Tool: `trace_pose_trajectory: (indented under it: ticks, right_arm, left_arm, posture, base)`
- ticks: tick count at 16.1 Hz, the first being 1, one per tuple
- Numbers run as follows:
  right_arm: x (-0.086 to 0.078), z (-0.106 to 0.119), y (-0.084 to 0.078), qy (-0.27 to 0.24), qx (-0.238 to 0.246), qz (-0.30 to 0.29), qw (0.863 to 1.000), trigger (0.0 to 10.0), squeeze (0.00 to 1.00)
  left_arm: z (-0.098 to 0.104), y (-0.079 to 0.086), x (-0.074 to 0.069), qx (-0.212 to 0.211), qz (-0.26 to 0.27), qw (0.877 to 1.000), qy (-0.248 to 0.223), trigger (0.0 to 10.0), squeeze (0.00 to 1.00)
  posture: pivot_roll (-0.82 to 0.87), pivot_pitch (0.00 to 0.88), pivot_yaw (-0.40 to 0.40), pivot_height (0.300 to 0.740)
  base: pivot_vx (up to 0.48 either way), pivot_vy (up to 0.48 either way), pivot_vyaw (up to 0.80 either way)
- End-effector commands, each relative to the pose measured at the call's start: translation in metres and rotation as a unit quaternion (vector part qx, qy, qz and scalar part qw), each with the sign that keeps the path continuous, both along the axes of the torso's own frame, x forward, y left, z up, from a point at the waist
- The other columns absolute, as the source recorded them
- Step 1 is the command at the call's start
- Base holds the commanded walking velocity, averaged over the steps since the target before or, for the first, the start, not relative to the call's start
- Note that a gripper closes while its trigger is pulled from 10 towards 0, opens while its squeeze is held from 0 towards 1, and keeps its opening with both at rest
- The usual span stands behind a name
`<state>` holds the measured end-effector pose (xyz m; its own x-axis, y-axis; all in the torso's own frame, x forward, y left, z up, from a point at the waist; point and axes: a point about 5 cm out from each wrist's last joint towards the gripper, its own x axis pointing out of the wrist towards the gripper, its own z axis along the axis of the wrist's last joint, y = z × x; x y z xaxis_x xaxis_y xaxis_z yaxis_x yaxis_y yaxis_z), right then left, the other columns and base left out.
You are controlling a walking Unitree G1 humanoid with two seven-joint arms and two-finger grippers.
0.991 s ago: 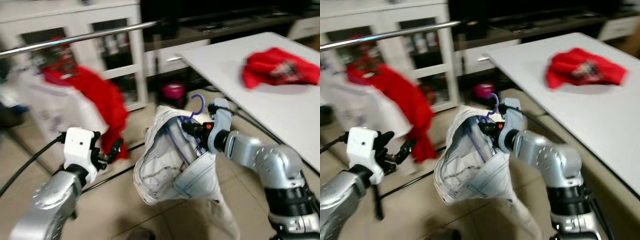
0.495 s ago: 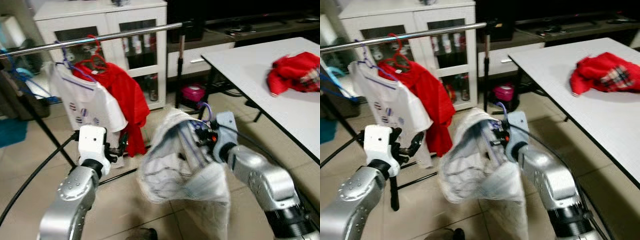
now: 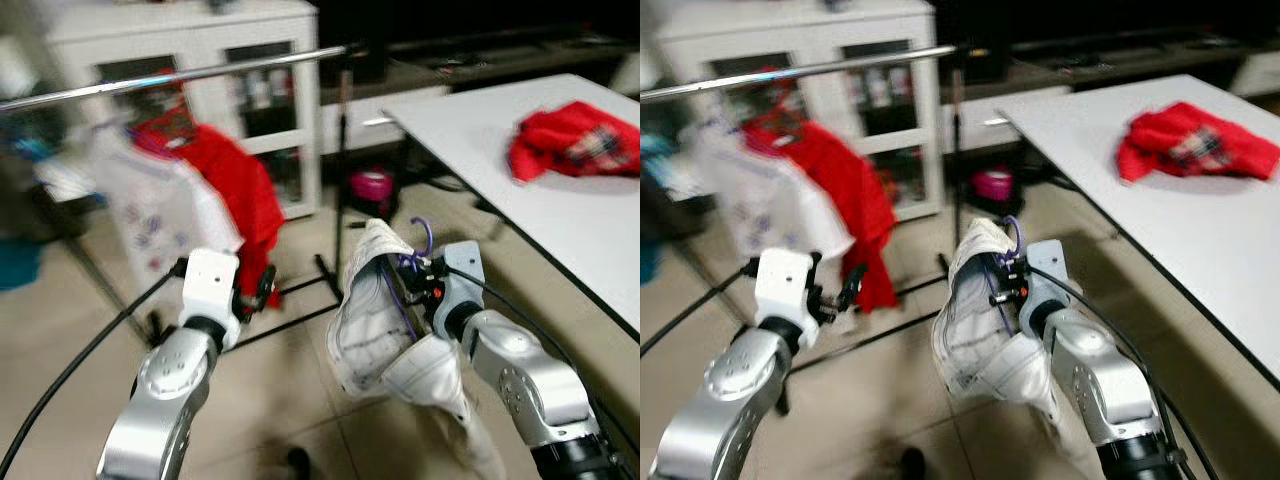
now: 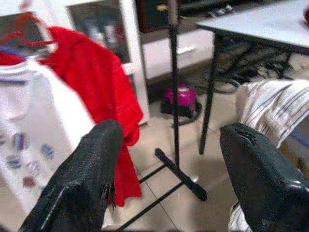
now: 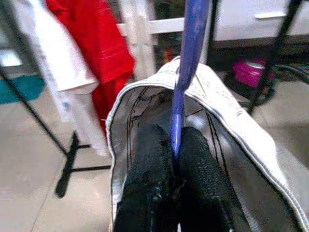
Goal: Hang hanger
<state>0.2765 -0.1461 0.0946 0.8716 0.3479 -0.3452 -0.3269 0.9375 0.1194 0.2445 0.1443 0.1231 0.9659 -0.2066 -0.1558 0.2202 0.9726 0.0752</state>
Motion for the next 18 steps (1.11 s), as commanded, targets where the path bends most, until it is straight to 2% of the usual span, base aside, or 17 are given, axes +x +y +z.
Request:
trace_pose_trajectory:
  ticks: [1, 4, 5, 7, 10, 12, 18]
  right_arm:
    - [0.006, 0.016, 0.002, -0.042, 0.019, -0.004, 0.999, 10.0, 0.0]
    - [0.009, 0.02, 0.002, -0.055, 0.027, -0.01, 0.998, 10.0, 0.0]
    - [0.01, 0.02, 0.002, -0.058, 0.011, -0.011, 0.998, 10.0, 0.0]
    - [0.009, 0.02, 0.004, -0.064, 0.007, -0.002, 0.998, 10.0, 0.0]
    - [0.009, 0.019, 0.0, -0.063, 0.003, -0.017, 0.998, 10.0, 0.0]
    - [0.009, 0.019, 0.0, -0.063, -0.005, -0.023, 0.998, 10.0, 0.0]
    - [0.011, 0.02, -0.005, -0.073, 0.003, -0.059, 0.996, 10.0, 0.0]
  left_arm:
    - [-0.002, 0.005, 0.001, 0.01, 0.012, 1.0, 0.004, 10.0, 0.0]
    - [-0.004, 0.006, 0.001, 0.012, 0.015, 1.0, 0.008, 10.0, 0.0]
    - [-0.004, 0.006, 0.002, 0.011, 0.018, 1.0, 0.01, 10.0, 0.0]
    - [-0.003, 0.005, 0.003, -0.013, 0.021, 1.0, 0.009, 10.0, 0.0]
    - [-0.001, 0.008, 0.006, -0.011, 0.027, 1.0, 0.002, 10.0, 0.0]
    - [0.007, 0.01, 0.009, -0.03, 0.025, 0.999, -0.018, 10.0, 0.0]
    - [0.009, 0.007, 0.011, -0.044, 0.009, 0.999, -0.019, 10.0, 0.0]
  posture:
    - [-0.07, 0.0, 0.048, 0.74]
    - [-0.07, 0.0, 0.052, 0.74]
    - [-0.07, 0.0, 0.053, 0.74]
    - [-0.07, 0.0, 0.055, 0.74]
    - [-0.07, 0.0, 0.057, 0.74]
    - [-0.07, 0.0, 0.064, 0.74]
    - [-0.08, 0.0, 0.085, 0.74]
  base:
    - [0.0, -0.3, 0.0]
    - [0.0, -0.298, 0.0]
    - [0.0, -0.3, 0.0]
    - [0.0, 0.0, 0.0]
    - [0.0, 0.0, 0.0]
    - [0.0, 0.0, 0.0]
    - [0.28, 0.0, 0.0]
